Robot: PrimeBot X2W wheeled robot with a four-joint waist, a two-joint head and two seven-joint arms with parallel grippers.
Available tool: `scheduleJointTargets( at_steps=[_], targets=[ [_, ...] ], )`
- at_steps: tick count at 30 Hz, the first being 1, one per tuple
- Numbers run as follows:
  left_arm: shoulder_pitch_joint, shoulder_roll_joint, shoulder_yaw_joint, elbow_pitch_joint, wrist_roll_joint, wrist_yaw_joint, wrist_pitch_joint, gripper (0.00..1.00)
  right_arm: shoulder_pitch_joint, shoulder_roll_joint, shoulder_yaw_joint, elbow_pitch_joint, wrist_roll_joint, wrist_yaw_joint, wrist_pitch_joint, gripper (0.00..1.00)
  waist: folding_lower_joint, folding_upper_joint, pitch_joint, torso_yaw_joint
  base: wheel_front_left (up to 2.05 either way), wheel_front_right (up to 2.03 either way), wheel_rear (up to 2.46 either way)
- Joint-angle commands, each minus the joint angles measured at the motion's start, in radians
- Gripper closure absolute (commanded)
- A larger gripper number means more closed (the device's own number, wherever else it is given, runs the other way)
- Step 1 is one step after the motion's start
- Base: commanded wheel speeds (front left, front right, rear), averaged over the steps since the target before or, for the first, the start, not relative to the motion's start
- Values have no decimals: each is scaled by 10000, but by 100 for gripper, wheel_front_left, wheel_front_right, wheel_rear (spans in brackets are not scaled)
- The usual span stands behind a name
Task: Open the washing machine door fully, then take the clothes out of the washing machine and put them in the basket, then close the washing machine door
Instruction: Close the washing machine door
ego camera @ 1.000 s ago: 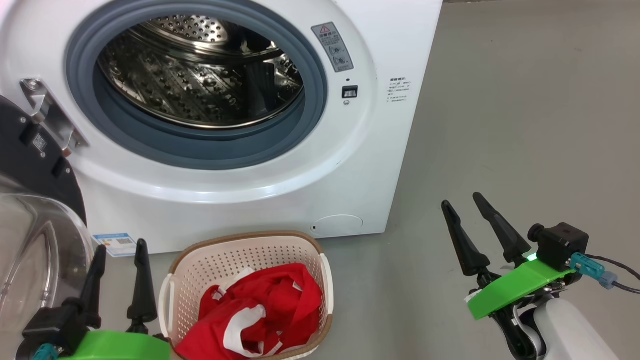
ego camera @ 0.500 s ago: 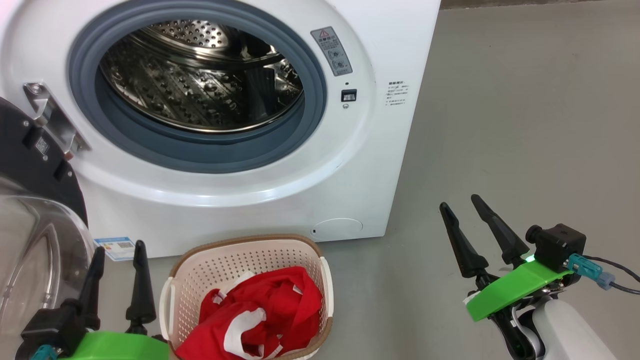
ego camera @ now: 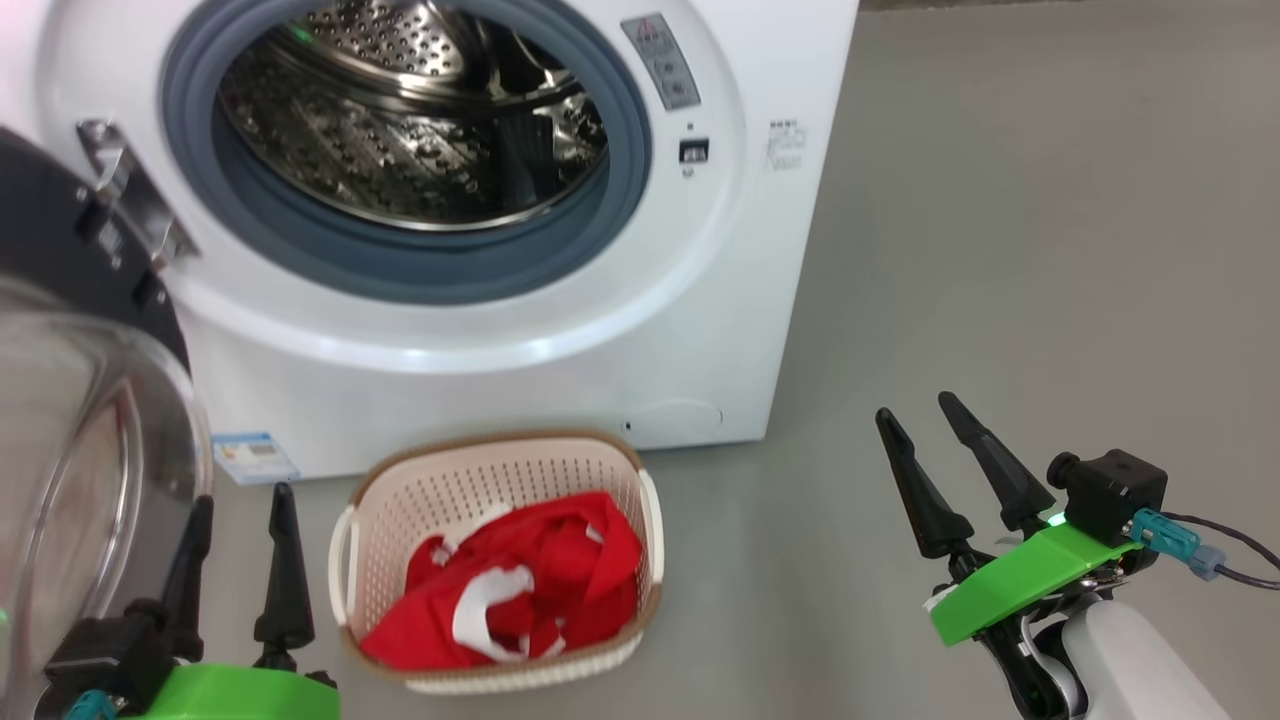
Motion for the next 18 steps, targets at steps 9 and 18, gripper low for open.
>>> scheduleJointTargets(
  at_steps=[9, 18],
  targets=[
    [-137, 129, 434, -157, -48, -105, -122, 0, 78, -15, 132, -248, 61, 16, -120, 0, 0, -1, 77, 34, -166, 166, 0],
    [-179, 103, 455, -86, -12, -143, -122, 0, 77, -11, 129, -272, 71, 16, -120, 0, 0, -1, 149, 57, -45, 45, 0]
  ],
)
